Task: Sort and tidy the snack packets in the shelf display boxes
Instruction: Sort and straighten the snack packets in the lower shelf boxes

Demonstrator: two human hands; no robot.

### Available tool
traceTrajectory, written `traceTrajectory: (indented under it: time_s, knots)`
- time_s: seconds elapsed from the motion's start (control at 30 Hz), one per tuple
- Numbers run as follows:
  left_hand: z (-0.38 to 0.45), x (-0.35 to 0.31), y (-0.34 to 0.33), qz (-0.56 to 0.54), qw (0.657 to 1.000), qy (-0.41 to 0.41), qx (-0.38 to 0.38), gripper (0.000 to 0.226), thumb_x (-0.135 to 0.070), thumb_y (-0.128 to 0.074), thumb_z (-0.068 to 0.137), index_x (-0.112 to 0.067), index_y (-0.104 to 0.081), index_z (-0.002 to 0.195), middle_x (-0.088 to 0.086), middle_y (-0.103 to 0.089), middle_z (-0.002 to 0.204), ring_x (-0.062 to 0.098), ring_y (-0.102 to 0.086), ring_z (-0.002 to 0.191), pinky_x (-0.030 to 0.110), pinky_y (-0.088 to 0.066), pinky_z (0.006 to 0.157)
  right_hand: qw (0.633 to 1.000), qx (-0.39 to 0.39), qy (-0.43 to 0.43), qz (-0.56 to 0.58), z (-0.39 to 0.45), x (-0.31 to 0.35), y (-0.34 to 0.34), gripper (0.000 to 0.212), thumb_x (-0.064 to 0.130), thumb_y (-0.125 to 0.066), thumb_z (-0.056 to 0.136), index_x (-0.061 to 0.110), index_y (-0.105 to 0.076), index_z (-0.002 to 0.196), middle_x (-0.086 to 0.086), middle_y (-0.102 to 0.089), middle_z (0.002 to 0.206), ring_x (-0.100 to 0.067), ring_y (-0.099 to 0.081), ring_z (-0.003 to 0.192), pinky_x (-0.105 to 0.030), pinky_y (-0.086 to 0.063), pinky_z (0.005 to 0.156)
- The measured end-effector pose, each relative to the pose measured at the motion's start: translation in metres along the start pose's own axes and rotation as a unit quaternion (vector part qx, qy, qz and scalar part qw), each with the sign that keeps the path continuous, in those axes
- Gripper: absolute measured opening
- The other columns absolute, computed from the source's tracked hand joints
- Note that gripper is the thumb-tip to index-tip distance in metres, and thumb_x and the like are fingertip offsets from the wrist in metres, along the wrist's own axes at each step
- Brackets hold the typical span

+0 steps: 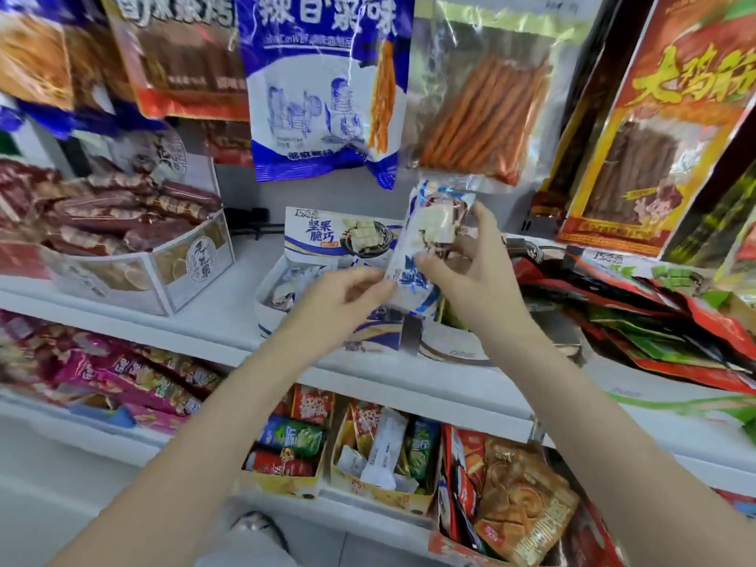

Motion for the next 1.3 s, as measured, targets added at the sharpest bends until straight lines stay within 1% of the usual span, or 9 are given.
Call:
traceTrajectory:
  time_s: [0.1,0.2,0.3,0.43,0.5,0.63,0.9,1.17,1.3]
  knots:
    - [0.021,0.027,0.036,0.207,0.976,-0.005,-0.068,0.026,-0.016,-0.049,0.094,-0.022,-0.061,0.117,-0.003,-0.062,0.119,0.017,-0.055,0.114,0.031,-0.044,0.096,0.966,0.022,0.116,-0.232,0.020,0.017,-0.031,0.075,0.011,-0.058,0.087,0.015,-0.010,0.144,-0.006,-0.057,0.093,-0.024,-0.055,0.078,-0.033,-0.044,0.067]
    - [0.043,0.044,0.035,0.303,0.951,-0.063,0.020,0.033,-0.006,-0.053,0.089,-0.013,-0.059,0.121,0.006,-0.058,0.126,0.026,-0.053,0.115,0.026,-0.041,0.091,0.929,0.027,0.153,-0.335,0.021,0.014,-0.055,0.080,0.004,-0.051,0.088,0.017,0.001,0.147,-0.014,-0.056,0.110,-0.034,-0.058,0.086,-0.043,-0.048,0.070]
    - [0.059,0.057,0.022,0.368,0.922,-0.048,0.111,0.029,-0.014,-0.056,0.084,-0.015,-0.060,0.113,0.009,-0.062,0.114,0.032,-0.056,0.100,0.037,-0.046,0.082,0.921,0.036,0.100,-0.375,0.021,-0.009,-0.061,0.079,0.005,-0.047,0.091,0.015,0.007,0.147,-0.016,-0.056,0.113,-0.034,-0.059,0.086,-0.041,-0.049,0.069]
    - [0.070,0.067,0.029,0.514,0.853,0.042,0.079,0.038,-0.036,-0.051,0.087,-0.031,-0.052,0.125,0.007,-0.058,0.122,0.031,-0.049,0.114,0.037,-0.042,0.093,0.942,0.082,-0.029,-0.323,0.027,-0.027,-0.052,0.074,0.008,-0.050,0.092,0.011,0.000,0.146,-0.002,-0.052,0.071,-0.019,-0.048,0.070,-0.025,-0.026,0.061]
    - [0.076,0.075,0.029,0.545,0.833,0.076,0.060,0.040,-0.039,-0.050,0.087,-0.030,-0.050,0.126,0.007,-0.052,0.125,0.031,-0.037,0.120,0.039,-0.035,0.093,0.947,0.112,-0.077,-0.291,0.037,-0.028,-0.047,0.062,0.011,-0.054,0.091,0.012,-0.018,0.142,-0.008,-0.057,0.085,-0.024,-0.054,0.083,-0.019,-0.033,0.064]
    - [0.082,0.084,0.027,0.506,0.853,0.120,0.042,0.049,-0.041,-0.049,0.089,-0.011,-0.050,0.127,0.007,-0.037,0.132,0.033,-0.025,0.126,0.050,-0.037,0.099,0.924,0.178,-0.104,-0.323,0.050,-0.027,-0.051,0.060,0.015,-0.057,0.089,0.011,-0.027,0.140,-0.018,-0.052,0.127,-0.032,-0.052,0.113,-0.032,-0.043,0.087]
    - [0.049,0.063,0.043,0.456,0.886,0.013,0.079,0.031,-0.031,-0.053,0.089,-0.029,-0.061,0.119,-0.004,-0.052,0.135,0.022,-0.043,0.126,0.036,-0.037,0.102,0.817,0.204,-0.004,-0.540,0.045,-0.026,-0.078,0.028,0.000,-0.044,0.089,-0.003,-0.048,0.117,-0.022,-0.054,0.120,-0.034,-0.052,0.112,-0.032,-0.038,0.080]
    - [0.041,0.056,0.042,0.308,0.936,0.049,0.162,0.033,0.004,-0.052,0.086,-0.013,-0.069,0.109,0.001,-0.056,0.132,0.013,-0.045,0.127,0.021,-0.037,0.101,0.945,0.045,-0.031,-0.321,0.038,-0.034,-0.055,0.034,0.002,-0.056,0.086,0.010,-0.059,0.119,-0.010,-0.063,0.117,-0.027,-0.056,0.110,-0.030,-0.043,0.090]
    - [0.033,0.054,0.065,0.238,0.971,0.028,0.019,0.030,0.003,-0.049,0.089,-0.011,-0.068,0.108,0.007,-0.061,0.122,0.015,-0.056,0.107,0.017,-0.040,0.084,0.963,0.057,-0.078,-0.253,0.040,-0.038,-0.064,0.028,0.012,-0.063,0.084,0.010,-0.064,0.112,-0.008,-0.064,0.113,-0.023,-0.057,0.106,-0.021,-0.040,0.083]
Point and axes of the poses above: each hand's wrist, its own z-axis towards the middle knuckle, its own y-axis out of the back of the hand, x = y × z, the point moved 3 cm from there along z, towards the middle knuckle
